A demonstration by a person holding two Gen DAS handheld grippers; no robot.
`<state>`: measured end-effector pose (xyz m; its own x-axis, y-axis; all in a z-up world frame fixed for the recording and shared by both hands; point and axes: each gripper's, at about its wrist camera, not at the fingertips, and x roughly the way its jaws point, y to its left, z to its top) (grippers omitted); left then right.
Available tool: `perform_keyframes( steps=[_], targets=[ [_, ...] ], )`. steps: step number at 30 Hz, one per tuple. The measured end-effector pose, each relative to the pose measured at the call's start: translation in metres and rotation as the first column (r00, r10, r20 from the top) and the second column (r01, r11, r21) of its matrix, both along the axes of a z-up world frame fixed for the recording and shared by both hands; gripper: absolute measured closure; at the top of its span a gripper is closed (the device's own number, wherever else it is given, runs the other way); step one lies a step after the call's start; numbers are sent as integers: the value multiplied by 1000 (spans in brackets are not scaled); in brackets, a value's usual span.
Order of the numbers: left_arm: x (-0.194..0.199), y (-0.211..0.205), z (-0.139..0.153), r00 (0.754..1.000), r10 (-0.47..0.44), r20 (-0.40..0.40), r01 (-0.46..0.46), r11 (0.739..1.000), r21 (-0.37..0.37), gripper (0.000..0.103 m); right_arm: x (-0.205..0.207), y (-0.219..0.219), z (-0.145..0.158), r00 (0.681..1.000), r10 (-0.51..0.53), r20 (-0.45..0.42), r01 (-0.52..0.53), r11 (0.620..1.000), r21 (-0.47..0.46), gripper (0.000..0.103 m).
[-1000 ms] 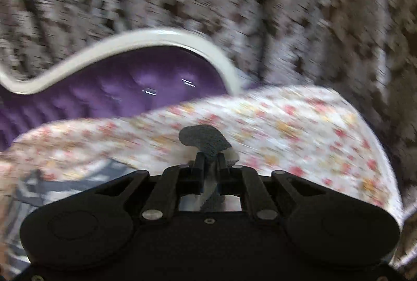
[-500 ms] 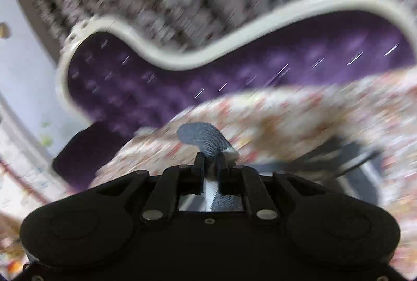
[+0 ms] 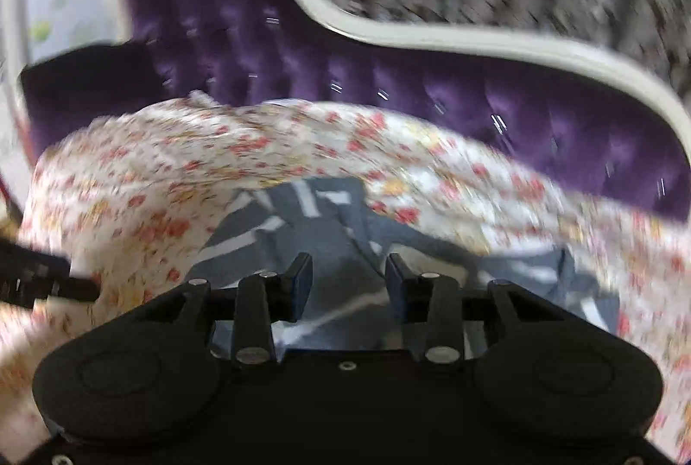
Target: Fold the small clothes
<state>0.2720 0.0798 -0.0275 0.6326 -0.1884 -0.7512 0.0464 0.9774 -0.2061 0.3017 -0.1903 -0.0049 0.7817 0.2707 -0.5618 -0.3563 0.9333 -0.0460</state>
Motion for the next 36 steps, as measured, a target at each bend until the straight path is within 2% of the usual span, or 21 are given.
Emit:
perform_keyframes(
  steps=[9,11,12,16,19,20,21,23,26,29,32,33,36],
  targets=[
    [0,1,-4,1000,-8,-13,8,1000,7,40,30,60,-41,995,66,-75,-70,996,-51,58],
    [1,2,-3,1000,-5,-11,6,1000,7,40,31,63,-48,996,62,-70,-67,995,-79,71],
    [0,2,-3,1000,-4,-10,4,1000,7,40,32,63,-51,996,59,-63,-64,994,-90,94],
    [1,1,-2,1000,-6,-7,6,1000,9,40,17,54,-40,998,69,-11,-69,997,-25,94],
    [2,-2,-4,1000,-12,-11,12,1000,12,40,4,53,-33,987,155,-32,-154,988,25,93],
    [1,-3,-6,1000,-16,-13,16,1000,15,40,1,53,-33,986,158,-43,-157,987,27,91],
    [1,-5,-8,1000,-20,-17,20,1000,20,40,-2,50,-33,988,149,-40,-148,988,34,85],
    [0,-7,-11,999,-29,-25,30,999,31,40,-7,34,-29,994,109,-27,-107,991,79,85],
    [-1,-11,-15,999,-42,-33,43,998,44,40,-11,-10,-23,999,-35,-12,36,992,125,85],
    [0,-16,-17,998,-52,-35,53,998,42,40,-11,-56,-25,975,-220,2,220,974,46,83],
    [-1,-22,-18,997,-64,-30,65,997,45,40,-5,-98,-34,926,-377,4,377,926,-34,81],
    [-2,-24,-18,997,-69,-29,70,996,49,40,-2,-107,-37,912,-410,3,409,910,-63,80],
    [-3,-29,-22,996,-85,-30,87,995,57,40,-1,-119,-47,904,-428,16,427,898,-105,78]
  ],
)
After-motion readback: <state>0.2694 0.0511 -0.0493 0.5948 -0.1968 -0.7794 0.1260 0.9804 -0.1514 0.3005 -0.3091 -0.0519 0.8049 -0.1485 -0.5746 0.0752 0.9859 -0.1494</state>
